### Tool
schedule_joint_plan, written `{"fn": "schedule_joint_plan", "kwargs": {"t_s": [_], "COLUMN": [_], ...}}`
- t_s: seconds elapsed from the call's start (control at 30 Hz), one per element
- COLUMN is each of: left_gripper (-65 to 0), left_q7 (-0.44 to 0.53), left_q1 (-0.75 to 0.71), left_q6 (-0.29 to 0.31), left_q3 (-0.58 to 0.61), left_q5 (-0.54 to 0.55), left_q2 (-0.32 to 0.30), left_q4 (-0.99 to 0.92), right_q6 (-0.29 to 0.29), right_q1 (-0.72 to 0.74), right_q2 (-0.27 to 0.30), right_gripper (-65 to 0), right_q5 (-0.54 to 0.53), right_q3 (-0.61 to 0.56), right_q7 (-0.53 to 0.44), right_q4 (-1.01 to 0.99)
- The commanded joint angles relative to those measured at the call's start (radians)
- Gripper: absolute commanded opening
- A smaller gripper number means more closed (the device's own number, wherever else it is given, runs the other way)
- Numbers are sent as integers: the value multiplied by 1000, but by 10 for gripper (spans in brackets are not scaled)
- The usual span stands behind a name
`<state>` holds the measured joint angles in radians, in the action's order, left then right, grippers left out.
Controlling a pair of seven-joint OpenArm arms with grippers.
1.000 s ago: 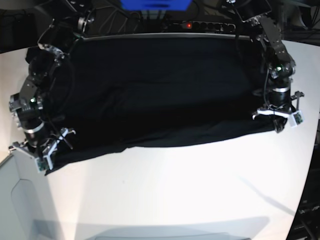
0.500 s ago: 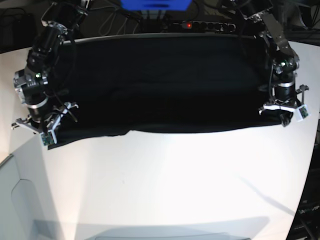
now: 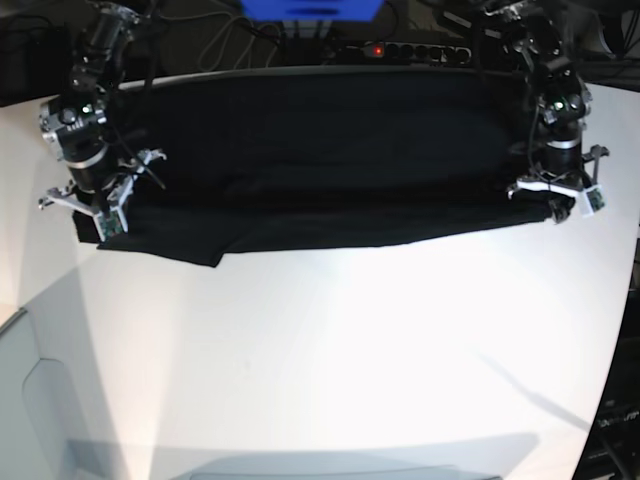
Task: Fold the T-shirt properly
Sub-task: 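Grasp the shirt's side edges with both grippers and pull them toward the robot, then hold the shirt edges with both grippers and smooth the folded strip flat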
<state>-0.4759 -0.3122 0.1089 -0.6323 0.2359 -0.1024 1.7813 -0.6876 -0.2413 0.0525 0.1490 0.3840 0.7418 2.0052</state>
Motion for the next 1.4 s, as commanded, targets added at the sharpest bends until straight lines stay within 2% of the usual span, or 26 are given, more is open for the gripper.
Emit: {"fn": "schedule_joint_plan", "kwargs": {"t_s": [0.0,0.17,0.37,0.67,0.93,1.07,1.23,1.37], "left_gripper": [-650,-650,-650,-650,-650,-650,-650,-650], "left_q7": [22,22,22,22,15,15,21,22], "left_q1": [-5,-32,-34,-32,-43,-61,-112,-146], "left_q6": [-4,-4,-4,-4,-4,-4,-4,-4], "left_q3": [-4,-8,-5,-4,-7,-8,-2,33], "left_q5": [0,0,-8,-2,-2,-2,-2,-8], "left_q2": [-15,-16,-16,-82,-79,-82,-72,-81], "left_q4": [19,19,12,16,19,48,124,111], "right_q6": [-11,-11,-11,-11,-11,-11,-11,-11], "right_q1": [-10,-79,-106,-115,-132,-132,-132,-131], "right_q2": [5,5,5,11,14,47,47,47], "right_gripper": [-650,-650,-650,-650,-650,-650,-650,-650], "right_q5": [-7,-7,-7,-6,-6,-6,-6,-6], "right_q3": [2,2,2,57,57,66,66,66], "right_q7": [-34,-90,-97,-97,-98,-98,-98,-98], "right_q4": [21,19,18,19,19,16,13,12]}}
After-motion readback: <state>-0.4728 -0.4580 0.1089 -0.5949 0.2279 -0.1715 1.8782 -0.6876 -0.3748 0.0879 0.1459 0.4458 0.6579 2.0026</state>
